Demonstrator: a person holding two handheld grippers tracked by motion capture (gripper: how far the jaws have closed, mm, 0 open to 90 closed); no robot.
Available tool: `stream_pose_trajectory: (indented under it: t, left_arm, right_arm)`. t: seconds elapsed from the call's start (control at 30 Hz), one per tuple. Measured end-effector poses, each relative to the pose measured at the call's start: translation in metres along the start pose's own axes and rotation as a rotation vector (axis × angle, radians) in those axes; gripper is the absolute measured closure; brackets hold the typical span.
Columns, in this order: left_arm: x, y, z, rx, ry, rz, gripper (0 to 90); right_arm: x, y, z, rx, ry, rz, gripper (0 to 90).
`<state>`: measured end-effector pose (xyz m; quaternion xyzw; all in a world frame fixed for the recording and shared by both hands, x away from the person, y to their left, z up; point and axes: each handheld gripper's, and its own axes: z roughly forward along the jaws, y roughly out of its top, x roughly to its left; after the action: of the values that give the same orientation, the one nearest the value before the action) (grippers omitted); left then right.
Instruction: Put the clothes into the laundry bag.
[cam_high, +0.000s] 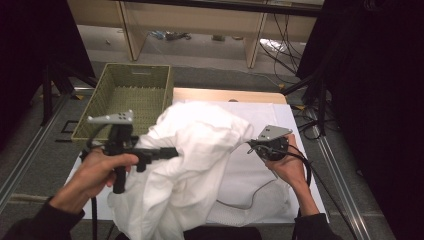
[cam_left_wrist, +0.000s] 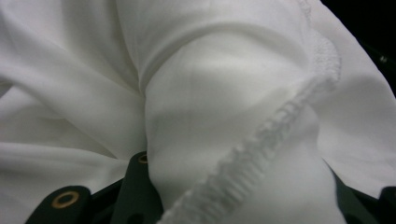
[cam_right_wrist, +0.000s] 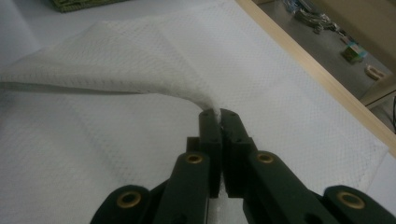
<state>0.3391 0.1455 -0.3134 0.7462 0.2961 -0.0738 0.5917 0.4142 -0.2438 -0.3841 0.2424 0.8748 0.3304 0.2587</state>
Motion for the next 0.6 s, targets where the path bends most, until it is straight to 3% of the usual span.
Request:
stream_pose_trajectory:
  t: [0.07,0.1,0.17,0.27,0.3,0.33,0.37,0.4,0.43,0.47,0.53,0.6]
  left_arm:
    - [0.0,-0.014,0.015,0.045,-0.001,0.016,61.8]
    - [0.001,-0.02,0.022,0.064,-0.013,0.024,61.8]
    - [0.003,-0.026,0.028,0.078,-0.015,0.025,61.7]
    - [0.008,-0.043,0.048,0.143,-0.049,0.035,61.7]
    - [0.009,-0.049,0.059,0.199,-0.076,0.077,61.7]
    - [0.011,-0.054,0.068,0.237,-0.081,0.114,61.6]
    - [0.011,-0.059,0.076,0.272,-0.073,0.101,61.6]
    - [0.014,-0.067,0.092,0.32,-0.096,0.1,61.5]
    - [0.014,-0.067,0.092,0.32,-0.096,0.1,61.4]
    - [0.015,-0.074,0.107,0.353,-0.103,0.112,61.3]
    - [0.016,-0.076,0.119,0.368,-0.123,0.121,61.0]
    - [0.017,-0.077,0.127,0.373,-0.106,0.117,60.7]
  right_arm:
    - [-0.001,0.0,0.0,-0.002,0.002,0.002,89.6]
    - [0.0,0.0,-0.001,-0.006,-0.007,0.031,89.5]
    - [-0.002,0.0,0.0,-0.015,-0.006,0.02,89.6]
    - [-0.003,0.001,-0.002,-0.017,-0.019,0.014,89.6]
    - [-0.001,0.001,-0.002,-0.02,-0.016,0.034,89.6]
    - [-0.003,0.003,-0.001,-0.025,-0.017,0.02,89.7]
    - [-0.002,0.004,-0.001,-0.022,-0.017,0.028,89.6]
    - [0.0,0.007,-0.002,-0.026,-0.016,0.014,89.7]
    - [0.001,0.008,-0.003,-0.024,-0.021,0.009,89.7]
    - [0.002,0.008,-0.004,-0.025,-0.014,0.024,89.7]
    - [0.001,0.01,-0.005,-0.041,-0.019,0.004,89.7]
    - [0.004,0.012,-0.007,-0.043,-0.016,-0.003,89.6]
